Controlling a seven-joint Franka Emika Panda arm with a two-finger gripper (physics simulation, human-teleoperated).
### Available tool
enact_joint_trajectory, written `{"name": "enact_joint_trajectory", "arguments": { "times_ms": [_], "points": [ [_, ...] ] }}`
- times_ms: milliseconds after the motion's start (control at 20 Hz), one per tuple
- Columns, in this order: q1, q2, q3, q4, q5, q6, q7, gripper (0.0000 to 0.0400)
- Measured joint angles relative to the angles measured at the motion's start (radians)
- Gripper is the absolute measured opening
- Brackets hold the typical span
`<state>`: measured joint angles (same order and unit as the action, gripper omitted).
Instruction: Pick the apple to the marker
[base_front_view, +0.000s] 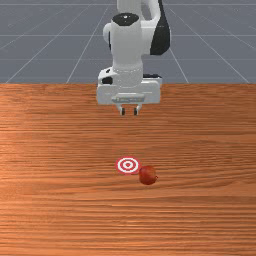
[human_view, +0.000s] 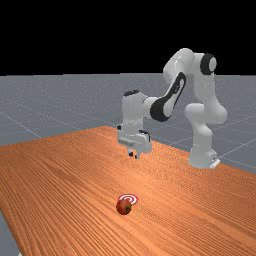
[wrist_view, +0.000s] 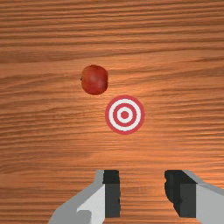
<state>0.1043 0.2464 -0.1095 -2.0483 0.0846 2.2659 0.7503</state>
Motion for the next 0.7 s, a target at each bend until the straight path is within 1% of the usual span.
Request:
{"name": "enact_joint_trajectory", "arguments": {
  "times_ms": [50,100,150,200,250,350,550,700],
  "points": [
    [0.009,0.025,0.004,0.002,0.000,0.059,0.012,0.0252],
    [0.016,0.048,0.008,0.005,0.001,0.110,0.020,0.0310],
    [0.021,0.076,0.010,0.017,0.003,0.150,0.032,0.0346],
    [0.026,0.106,0.011,0.032,0.005,0.176,0.044,0.0367],
    [0.031,0.140,0.013,0.050,0.008,0.198,0.056,0.0380],
    [0.037,0.206,0.016,0.084,0.009,0.224,0.068,0.0393],
    [0.037,0.358,0.018,0.202,0.009,0.243,0.079,0.0399],
    [0.051,0.424,0.019,0.266,0.005,0.249,0.100,0.0400]
  ]
}}
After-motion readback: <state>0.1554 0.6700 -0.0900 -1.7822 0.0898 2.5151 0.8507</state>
